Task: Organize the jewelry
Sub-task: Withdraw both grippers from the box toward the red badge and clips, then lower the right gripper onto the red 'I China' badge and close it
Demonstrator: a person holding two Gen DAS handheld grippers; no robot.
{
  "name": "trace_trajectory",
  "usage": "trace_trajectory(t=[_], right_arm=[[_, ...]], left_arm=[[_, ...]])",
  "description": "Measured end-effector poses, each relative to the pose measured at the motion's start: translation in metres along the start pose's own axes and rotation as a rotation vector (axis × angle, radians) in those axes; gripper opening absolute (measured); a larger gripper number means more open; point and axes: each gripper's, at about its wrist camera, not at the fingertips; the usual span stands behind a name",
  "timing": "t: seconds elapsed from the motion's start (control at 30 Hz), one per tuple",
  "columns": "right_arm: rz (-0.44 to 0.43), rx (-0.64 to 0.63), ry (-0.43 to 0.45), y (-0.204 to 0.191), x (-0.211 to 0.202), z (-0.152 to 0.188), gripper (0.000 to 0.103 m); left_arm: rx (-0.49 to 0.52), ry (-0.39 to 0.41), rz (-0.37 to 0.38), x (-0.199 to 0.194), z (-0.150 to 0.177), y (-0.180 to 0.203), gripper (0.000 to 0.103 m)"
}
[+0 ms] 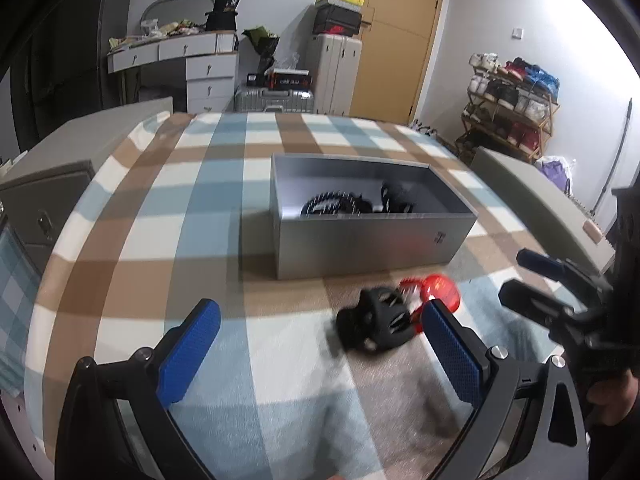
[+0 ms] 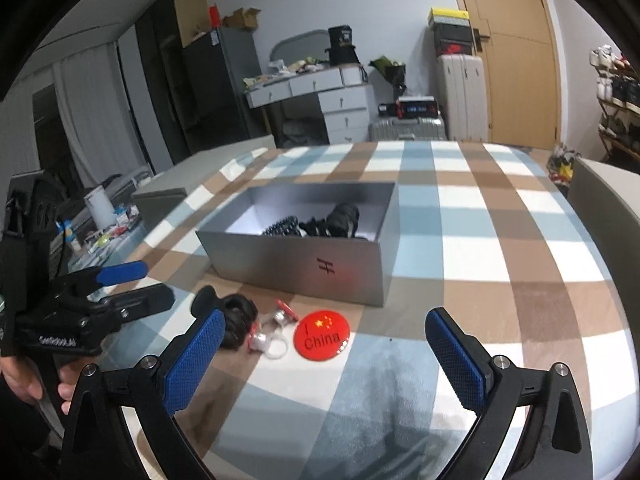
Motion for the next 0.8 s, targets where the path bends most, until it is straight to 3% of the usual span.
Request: trace_trajectory(t=[0.13,0.3,0.43,0.6,0.8], right_arm=[[0.041,-0.024,-0.073,-0.001,0.013,0.002,0.099],[0.039,-0.073,-0.157,-0.008,0.028,0.003,0.085],[0.045,-0.067,-0.182,-0.011,0.034,0.001,0.080],[0.068,-0.090,-0.222,-0.017,0.045,-0.004,0.062],[0.069,-0.104,-0.253,-0.025,0.053,0.000,0.056]], left_arm=[[-0.003,-0.016,-0.014,-0.001,0.008,-0.003,0.099],[-0.024,-0.041,-0.011,-0.001,0.016,-0.009,0.099],[-0.061,-0.037,-0.011,-0.005,0.018,-0.016,0.099],[-0.093,-0.043,-0.010,-0.005,0.020,-0.023,0.099],[-0.100,-0.044,-0.023,-0.007,0.021,-0.027,0.099]])
Point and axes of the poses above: each gripper's, at about its wrist camera, not at the fingertips, and x roughly the way its jaws point, y to its right, z to its underside, and after that the axes turned 8 degrees about z, right-handed
